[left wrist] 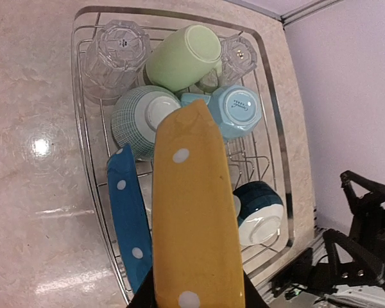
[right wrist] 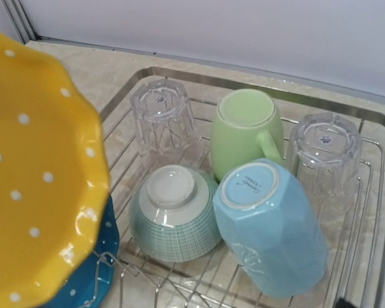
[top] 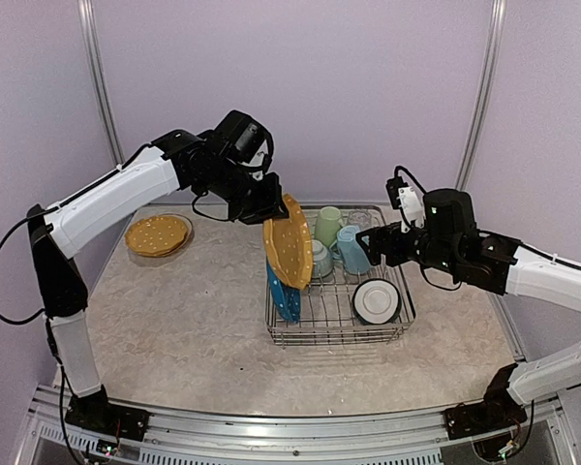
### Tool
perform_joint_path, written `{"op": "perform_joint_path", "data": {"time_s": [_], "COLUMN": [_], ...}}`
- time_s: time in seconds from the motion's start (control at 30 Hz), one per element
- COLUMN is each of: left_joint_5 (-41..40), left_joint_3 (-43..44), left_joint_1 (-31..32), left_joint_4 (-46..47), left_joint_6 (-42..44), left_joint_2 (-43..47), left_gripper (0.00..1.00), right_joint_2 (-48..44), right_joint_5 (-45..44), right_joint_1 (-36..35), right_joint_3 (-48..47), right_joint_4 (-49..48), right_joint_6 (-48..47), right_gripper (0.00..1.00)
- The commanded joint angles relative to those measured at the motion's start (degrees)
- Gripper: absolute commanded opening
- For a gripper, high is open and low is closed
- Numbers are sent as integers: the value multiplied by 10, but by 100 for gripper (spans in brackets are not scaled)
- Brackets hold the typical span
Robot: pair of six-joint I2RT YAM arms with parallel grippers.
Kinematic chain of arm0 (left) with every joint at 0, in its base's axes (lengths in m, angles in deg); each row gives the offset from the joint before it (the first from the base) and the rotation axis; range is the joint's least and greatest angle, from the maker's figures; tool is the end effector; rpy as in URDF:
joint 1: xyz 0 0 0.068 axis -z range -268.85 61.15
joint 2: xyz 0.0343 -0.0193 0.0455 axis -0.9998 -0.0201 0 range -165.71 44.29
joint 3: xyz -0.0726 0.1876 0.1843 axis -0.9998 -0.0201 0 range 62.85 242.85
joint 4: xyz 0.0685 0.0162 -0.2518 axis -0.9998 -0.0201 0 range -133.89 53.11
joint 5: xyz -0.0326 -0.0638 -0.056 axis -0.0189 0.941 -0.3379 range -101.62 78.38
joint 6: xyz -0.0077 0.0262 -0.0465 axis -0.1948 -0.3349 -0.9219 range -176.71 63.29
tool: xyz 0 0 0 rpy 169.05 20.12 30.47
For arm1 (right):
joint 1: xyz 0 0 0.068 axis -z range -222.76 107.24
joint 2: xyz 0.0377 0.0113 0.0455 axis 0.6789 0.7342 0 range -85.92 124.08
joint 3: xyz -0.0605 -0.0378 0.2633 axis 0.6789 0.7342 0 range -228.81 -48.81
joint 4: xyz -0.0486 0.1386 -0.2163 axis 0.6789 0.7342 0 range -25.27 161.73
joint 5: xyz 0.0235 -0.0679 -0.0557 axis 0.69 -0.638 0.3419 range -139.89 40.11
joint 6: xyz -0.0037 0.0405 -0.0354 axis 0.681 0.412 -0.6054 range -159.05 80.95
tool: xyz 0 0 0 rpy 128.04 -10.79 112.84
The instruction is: Unload the mixed dishes from the dish rack
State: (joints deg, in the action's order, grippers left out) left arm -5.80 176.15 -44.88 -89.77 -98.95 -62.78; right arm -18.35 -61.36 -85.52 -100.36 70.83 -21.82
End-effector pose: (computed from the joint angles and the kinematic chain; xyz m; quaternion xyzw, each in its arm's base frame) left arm 0.2923 -0.2869 0.3726 0.0327 0.9277 -0.2865 0.2370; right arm 0.2047 0.1796 0.3066 -0.1281 0.8174 0.2059 0.5225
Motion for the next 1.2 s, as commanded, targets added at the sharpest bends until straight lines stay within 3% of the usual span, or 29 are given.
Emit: {"op": "perform_joint_path", "data": {"time_s": [0.0, 0.23, 0.43, 0.6, 0.8, 1.07, 1.17], "left_joint_5": [148, 283, 330, 305, 236, 215, 213], "left_joint_3": [-77, -185, -299, -385, -482, -574, -590], "left_joint_1": [-75, -167, -260, -350, -433, -542, -565], "left_joint_4": [216, 337, 451, 484, 522, 653, 704], "left_joint_6": [-60, -153, -217, -202, -160, -168, -176], "left_joint_2": [126, 178, 234, 287, 349, 337, 314], "left_gripper": [0, 0, 0, 0, 0, 0, 0], "right_joint_2": [0, 11, 20, 25, 53, 56, 66], "right_joint_5": [5, 17, 16, -29, -103, -28, 41], "right_joint_1": [8, 11, 11, 19, 90, 217, 252], "right_joint_3": [7, -2, -6, -4, -4, 18, 27], "right_joint_4": [-3, -4, 2, 22, 88, 50, 13], "right_joint_6": [4, 7, 10, 0, -13, -64, -81], "right_gripper": [93, 92, 92, 94, 97, 100, 100]}}
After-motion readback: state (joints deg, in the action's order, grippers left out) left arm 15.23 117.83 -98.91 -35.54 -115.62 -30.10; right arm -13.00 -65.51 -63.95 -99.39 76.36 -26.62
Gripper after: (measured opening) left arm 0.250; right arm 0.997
